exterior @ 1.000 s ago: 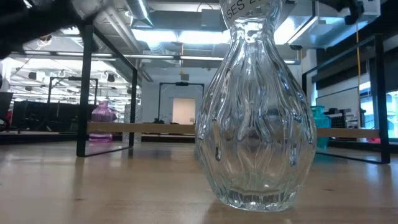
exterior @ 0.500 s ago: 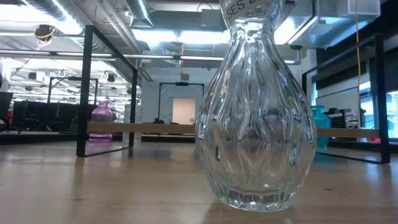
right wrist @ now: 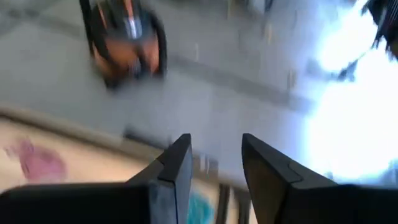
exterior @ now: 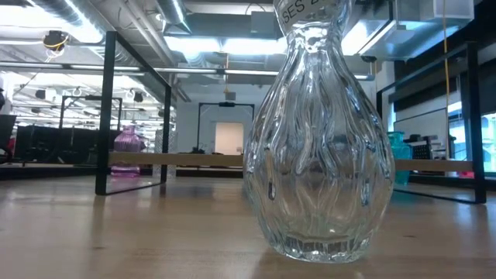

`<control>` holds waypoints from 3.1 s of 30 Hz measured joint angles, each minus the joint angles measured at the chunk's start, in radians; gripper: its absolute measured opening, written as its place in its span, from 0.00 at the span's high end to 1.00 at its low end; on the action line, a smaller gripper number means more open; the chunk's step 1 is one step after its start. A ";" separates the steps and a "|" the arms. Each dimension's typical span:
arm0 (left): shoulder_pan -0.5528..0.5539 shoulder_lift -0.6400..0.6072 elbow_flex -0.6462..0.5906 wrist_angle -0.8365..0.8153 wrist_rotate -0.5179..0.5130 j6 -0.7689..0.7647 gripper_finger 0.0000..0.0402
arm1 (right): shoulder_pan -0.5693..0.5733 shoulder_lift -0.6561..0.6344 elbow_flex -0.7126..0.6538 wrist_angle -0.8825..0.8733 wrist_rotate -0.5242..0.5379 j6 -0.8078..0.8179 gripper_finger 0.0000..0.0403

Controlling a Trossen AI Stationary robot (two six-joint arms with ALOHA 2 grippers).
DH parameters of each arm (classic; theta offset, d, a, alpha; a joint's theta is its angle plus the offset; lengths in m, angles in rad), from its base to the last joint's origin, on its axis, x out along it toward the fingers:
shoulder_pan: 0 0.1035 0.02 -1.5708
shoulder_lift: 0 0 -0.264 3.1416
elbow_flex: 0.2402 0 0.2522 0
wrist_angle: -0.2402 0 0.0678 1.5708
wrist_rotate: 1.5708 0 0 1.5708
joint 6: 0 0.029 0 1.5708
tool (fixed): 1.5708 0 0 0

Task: Sort vases onto shelf
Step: Put the blue vase on the shelf

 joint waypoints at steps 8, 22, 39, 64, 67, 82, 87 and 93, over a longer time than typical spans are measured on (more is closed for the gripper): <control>0.036 0.038 0.001 0.009 0.070 0.000 0.74 | -0.294 -0.008 -0.261 0.074 -0.213 -0.102 0.63; 0.036 0.037 0.000 0.007 0.114 -0.050 0.74 | -0.312 0.032 -0.659 0.189 -0.262 0.068 0.48; 0.036 0.037 0.000 0.007 0.113 -0.054 0.74 | -0.295 0.051 -0.814 0.270 -0.158 0.180 0.48; 0.037 0.037 0.000 0.006 0.113 -0.047 0.74 | -0.299 0.192 -0.817 0.326 -0.243 0.243 0.48; 0.037 0.037 0.000 0.006 0.113 -0.047 0.74 | -0.298 0.194 -0.818 0.332 -0.291 0.239 0.48; 0.036 0.037 0.000 0.006 0.113 -0.023 0.74 | -0.299 0.194 -0.819 0.343 -0.318 0.182 0.90; 0.036 0.037 0.000 0.006 0.113 -0.023 0.74 | -0.298 0.192 -0.818 0.345 -0.346 0.159 0.94; 0.036 0.037 0.000 0.007 0.113 -0.023 0.74 | -0.299 0.155 -0.820 0.268 -0.385 0.128 0.98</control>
